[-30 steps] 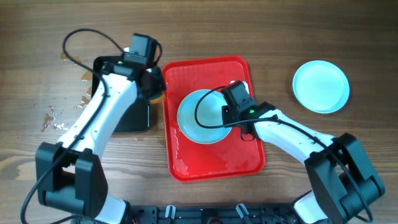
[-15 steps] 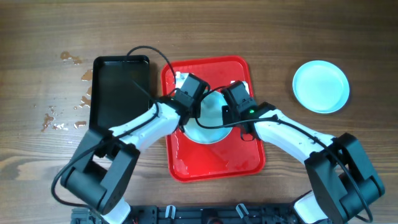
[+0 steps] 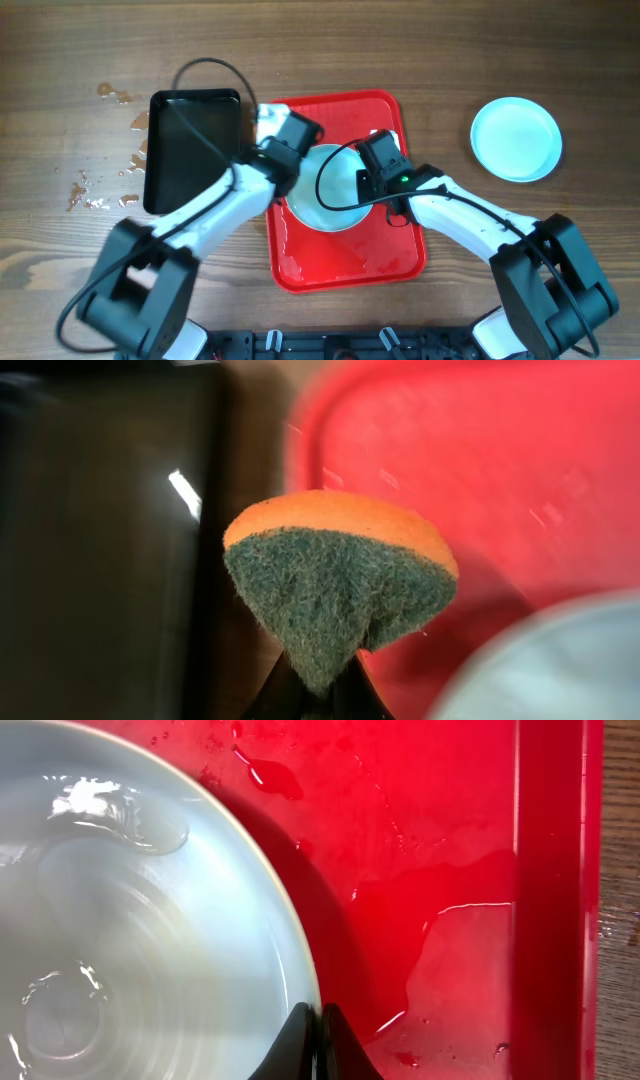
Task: Clean dirty plates on tray and stack at the side
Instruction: 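Wipe the last plate with the sponge in the left gripper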
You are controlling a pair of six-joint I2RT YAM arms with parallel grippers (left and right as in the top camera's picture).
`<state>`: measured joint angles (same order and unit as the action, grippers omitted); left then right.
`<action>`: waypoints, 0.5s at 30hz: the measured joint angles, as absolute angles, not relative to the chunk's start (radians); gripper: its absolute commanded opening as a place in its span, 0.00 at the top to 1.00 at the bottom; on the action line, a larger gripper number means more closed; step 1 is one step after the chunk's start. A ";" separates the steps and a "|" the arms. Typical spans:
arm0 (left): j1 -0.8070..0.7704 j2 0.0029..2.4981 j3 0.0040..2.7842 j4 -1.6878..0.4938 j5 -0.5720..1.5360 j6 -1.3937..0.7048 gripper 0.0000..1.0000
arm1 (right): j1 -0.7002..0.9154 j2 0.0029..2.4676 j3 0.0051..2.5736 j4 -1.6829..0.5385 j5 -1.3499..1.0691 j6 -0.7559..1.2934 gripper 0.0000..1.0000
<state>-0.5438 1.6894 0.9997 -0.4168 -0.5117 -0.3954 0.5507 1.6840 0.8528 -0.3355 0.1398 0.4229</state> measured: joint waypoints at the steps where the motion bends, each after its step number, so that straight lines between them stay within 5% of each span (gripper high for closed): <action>1: -0.519 1.653 1.000 -0.429 -0.525 -0.397 0.96 | 0.551 1.684 0.853 -0.336 0.140 0.423 0.96; 11: -0.297 1.466 0.993 -0.579 -0.216 -0.458 0.96 | 0.551 1.684 0.853 -0.336 0.149 0.422 0.96; 15: -0.394 1.486 0.991 -0.493 -0.015 -0.471 0.96 | 0.551 1.684 0.853 -0.336 0.152 0.423 0.96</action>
